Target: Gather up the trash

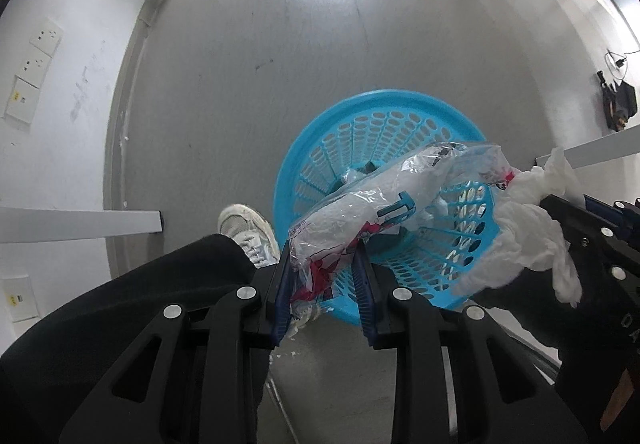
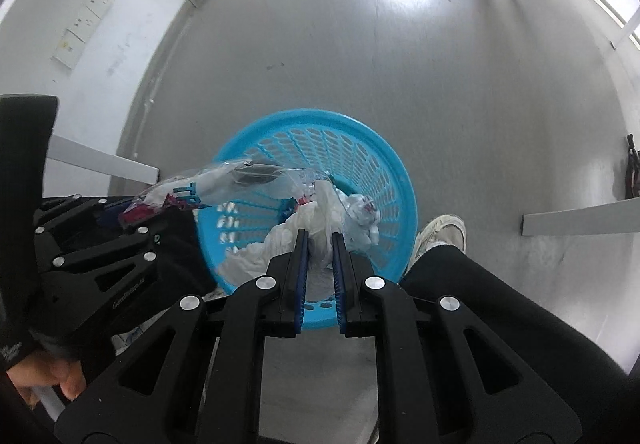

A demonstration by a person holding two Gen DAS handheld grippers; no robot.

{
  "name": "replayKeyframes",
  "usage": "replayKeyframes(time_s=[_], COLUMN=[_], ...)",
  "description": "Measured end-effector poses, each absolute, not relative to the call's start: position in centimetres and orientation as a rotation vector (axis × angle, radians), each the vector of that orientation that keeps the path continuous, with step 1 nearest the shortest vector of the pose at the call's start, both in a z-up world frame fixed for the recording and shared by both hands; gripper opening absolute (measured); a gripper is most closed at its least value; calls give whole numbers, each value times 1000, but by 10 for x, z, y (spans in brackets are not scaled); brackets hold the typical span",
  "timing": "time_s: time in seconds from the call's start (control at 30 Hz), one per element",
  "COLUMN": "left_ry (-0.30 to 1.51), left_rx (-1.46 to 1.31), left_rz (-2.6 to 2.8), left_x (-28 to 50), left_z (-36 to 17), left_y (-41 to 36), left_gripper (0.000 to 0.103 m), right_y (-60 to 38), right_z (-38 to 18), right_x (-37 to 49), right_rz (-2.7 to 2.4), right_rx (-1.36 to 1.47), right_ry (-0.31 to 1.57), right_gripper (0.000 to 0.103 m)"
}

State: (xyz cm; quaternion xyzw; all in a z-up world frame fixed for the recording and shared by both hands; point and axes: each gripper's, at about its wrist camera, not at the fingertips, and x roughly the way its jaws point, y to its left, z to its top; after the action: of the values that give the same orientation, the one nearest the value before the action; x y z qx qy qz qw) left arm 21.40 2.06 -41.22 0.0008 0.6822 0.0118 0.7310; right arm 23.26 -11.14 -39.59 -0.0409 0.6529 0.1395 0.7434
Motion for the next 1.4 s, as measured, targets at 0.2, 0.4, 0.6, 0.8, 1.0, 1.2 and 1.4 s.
replayKeyframes(time_s=[0.2,0.4,0.6,0.8,1.0,1.2,1.4], left_ry=[1582,1641,1688,1684,1619,1585,1481], left_rx=[-63,-98,-129,-205,-254,-259,-253], left_rz=[42,29,49,46,96,97,27], left_x=[225,230,233,234,233,223,205], left_z=[-438,-460,-479,-477,-466,-447,-404], left_y=[25,22,26,30,41,42,36], left_gripper=[27,27,27,46,54,54,55], right_y=[-114,-122,-119,-121,-123,-119,-115], right_z=[-433,-457,-467,-472,-471,-457,-419], right_x=[251,263,267,270,268,257,237], right_rz=[245,192,173,145,145,166,206], right_rx=[-53,-32,-56,-34,-12,-26,-55], right_ry=[1530,1579,1598,1611,1621,1592,1503], right_gripper=[12,13,13,24,36,36,41])
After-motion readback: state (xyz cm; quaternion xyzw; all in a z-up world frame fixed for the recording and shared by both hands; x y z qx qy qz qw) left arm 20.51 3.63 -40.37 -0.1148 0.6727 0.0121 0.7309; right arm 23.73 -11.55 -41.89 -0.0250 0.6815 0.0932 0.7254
